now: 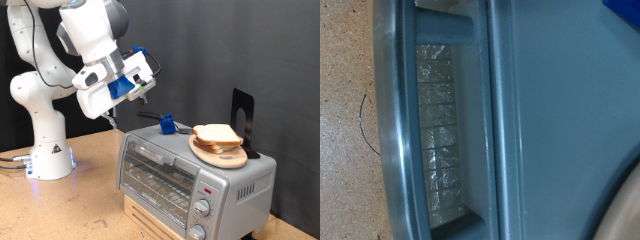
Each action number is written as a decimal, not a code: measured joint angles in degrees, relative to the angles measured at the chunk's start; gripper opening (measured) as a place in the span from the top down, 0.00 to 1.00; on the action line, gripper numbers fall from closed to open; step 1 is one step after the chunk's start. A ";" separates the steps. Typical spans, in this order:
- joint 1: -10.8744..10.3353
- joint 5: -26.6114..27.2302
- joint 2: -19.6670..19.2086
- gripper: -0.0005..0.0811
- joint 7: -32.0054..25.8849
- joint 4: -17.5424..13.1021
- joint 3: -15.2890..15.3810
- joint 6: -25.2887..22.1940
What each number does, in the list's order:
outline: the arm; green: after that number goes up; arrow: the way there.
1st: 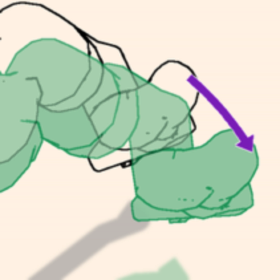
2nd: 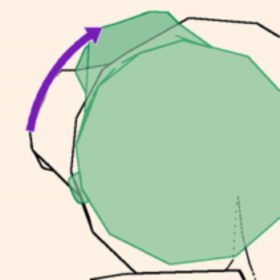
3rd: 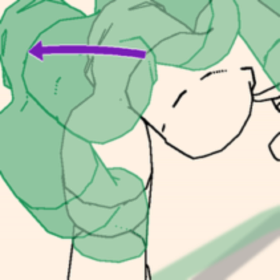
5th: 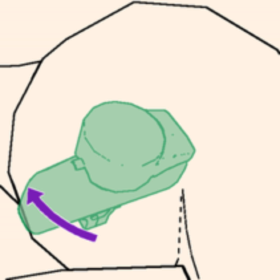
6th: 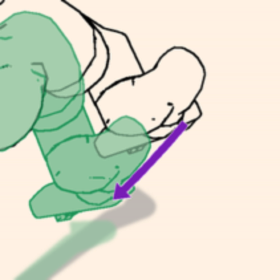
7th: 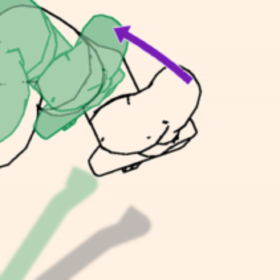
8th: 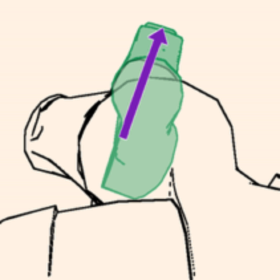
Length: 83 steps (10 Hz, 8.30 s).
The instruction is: Make a piece of toast with the oven
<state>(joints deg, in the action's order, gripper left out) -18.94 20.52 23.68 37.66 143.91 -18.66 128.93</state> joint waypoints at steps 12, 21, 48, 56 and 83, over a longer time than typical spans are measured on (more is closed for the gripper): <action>2.74 -5.72 -8.20 0.01 0.96 7.20 0.84 17.43; 13.08 -21.11 -16.55 0.01 12.13 5.16 0.48 21.03; 25.76 19.56 -26.13 0.01 -27.95 1.80 14.75 27.42; 27.46 22.50 -9.39 0.01 -33.62 -2.15 11.30 -3.01; 19.26 12.70 14.19 0.01 -41.42 -2.13 34.33 -7.49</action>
<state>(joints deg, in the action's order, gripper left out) 0.32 33.22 37.86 -3.76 141.78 15.67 121.44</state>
